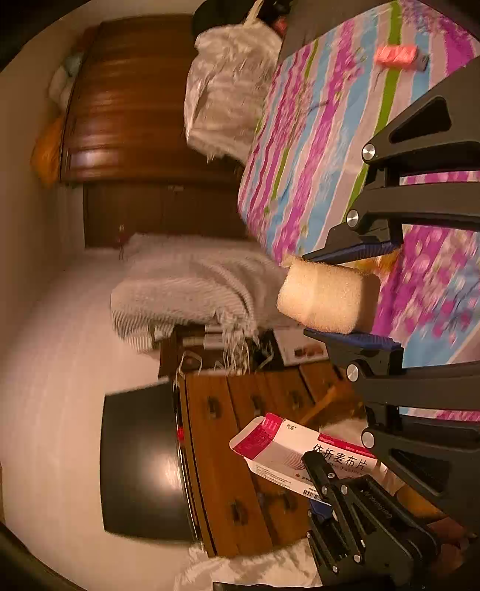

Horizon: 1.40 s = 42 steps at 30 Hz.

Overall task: Collect trash
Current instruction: 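Carry the tube box and sponge with both tools over the bucket, then open both tools to drop the tube box and sponge into the bucket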

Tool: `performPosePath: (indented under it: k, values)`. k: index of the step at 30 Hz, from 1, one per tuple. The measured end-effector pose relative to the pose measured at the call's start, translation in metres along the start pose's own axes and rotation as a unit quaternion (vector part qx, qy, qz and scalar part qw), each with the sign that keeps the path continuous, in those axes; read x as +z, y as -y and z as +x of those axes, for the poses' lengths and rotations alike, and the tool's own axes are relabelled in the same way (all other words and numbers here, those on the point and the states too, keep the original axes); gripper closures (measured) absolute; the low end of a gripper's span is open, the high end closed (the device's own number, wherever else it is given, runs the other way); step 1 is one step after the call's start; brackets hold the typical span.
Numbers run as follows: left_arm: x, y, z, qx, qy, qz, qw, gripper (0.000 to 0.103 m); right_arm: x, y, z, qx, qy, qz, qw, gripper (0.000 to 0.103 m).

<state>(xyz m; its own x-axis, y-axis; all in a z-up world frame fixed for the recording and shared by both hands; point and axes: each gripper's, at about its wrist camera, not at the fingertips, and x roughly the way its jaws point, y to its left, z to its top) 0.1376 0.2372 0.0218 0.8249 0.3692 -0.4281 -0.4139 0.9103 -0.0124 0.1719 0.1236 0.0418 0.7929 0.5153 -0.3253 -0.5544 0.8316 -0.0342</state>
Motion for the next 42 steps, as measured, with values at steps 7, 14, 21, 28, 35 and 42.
performPosePath:
  k: [7, 14, 21, 28, 35, 42]
  values:
    - [0.009, -0.063, 0.004, 0.046, -0.004, -0.024, 0.9986, 0.086, 0.031, -0.083, 0.044, 0.056, -0.01, -0.022, 0.998, 0.069]
    - [0.016, -0.126, 0.016, 0.088, -0.017, -0.052, 0.9946, 0.086, 0.053, -0.163, 0.082, 0.106, -0.03, -0.048, 0.993, 0.069]
    - [0.013, -0.183, 0.04, 0.109, -0.058, -0.068, 0.99, 0.086, 0.067, -0.234, 0.159, 0.167, -0.097, -0.074, 0.978, 0.069]
    - [-0.003, -0.232, 0.078, 0.091, -0.128, -0.099, 0.9827, 0.086, 0.054, -0.282, 0.232, 0.217, -0.199, -0.09, 0.952, 0.069]
    - [-0.02, -0.258, 0.112, 0.072, -0.181, -0.114, 0.9743, 0.086, 0.025, -0.32, 0.303, 0.249, -0.313, -0.089, 0.912, 0.069]
    - [-0.031, -0.287, 0.128, 0.084, -0.198, -0.126, 0.9683, 0.086, 0.008, -0.335, 0.329, 0.247, -0.349, -0.098, 0.899, 0.068]
